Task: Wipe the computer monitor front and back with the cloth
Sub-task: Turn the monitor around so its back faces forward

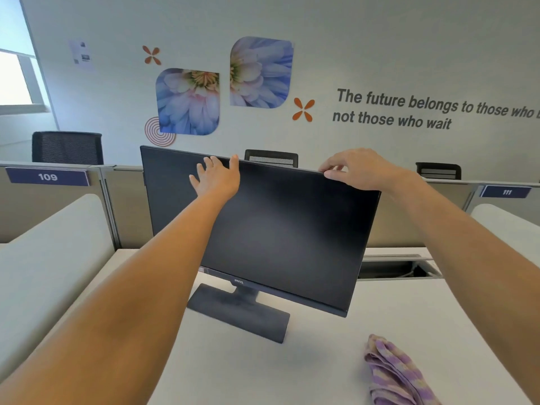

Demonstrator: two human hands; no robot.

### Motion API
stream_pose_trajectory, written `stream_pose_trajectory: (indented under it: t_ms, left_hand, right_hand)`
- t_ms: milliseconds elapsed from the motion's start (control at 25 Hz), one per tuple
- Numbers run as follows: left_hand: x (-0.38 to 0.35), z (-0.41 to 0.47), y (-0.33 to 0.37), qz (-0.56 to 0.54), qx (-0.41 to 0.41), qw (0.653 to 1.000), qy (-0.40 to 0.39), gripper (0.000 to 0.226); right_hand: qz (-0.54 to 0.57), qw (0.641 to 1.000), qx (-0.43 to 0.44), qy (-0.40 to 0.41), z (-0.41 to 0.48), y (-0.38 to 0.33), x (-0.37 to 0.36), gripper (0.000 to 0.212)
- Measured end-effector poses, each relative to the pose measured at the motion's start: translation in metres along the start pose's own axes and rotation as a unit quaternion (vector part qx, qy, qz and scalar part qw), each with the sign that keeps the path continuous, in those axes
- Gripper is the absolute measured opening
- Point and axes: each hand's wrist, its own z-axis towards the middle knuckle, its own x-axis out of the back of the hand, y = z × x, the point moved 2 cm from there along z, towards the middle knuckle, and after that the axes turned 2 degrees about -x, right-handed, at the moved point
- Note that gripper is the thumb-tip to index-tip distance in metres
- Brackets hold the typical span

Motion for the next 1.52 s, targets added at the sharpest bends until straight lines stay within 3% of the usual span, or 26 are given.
stream_pose_trajectory:
  t_ms: [240,480,800,1200,1400,1520]
  left_hand:
    - [-0.005,0.000,0.018,-0.002,-0.003,1.000,-0.017,0.073]
    - [0.001,-0.003,0.037,-0.012,-0.010,0.998,-0.063,0.052]
    - [0.021,-0.011,0.040,-0.050,-0.083,0.987,-0.128,0.043]
    - [0.065,-0.035,0.029,-0.016,-0.194,0.947,-0.255,0.037]
    - [0.088,-0.054,0.044,0.087,-0.193,0.941,-0.265,0.037]
    - [0.091,-0.064,0.054,0.177,-0.182,0.940,-0.227,0.036]
  right_hand:
    - [0.082,0.995,0.022,-0.046,-0.028,-0.022,0.022,0.021]
    - [0.082,0.994,0.043,-0.056,-0.052,-0.070,0.041,0.023]
    - [0.063,0.990,0.099,-0.076,-0.069,-0.133,0.052,0.040]
    - [0.110,0.964,0.183,-0.157,-0.065,-0.168,0.032,0.036]
    - [0.080,0.990,0.086,-0.074,-0.012,-0.124,0.033,0.030]
    - [-0.018,0.997,0.034,-0.064,0.025,-0.114,0.008,0.048]
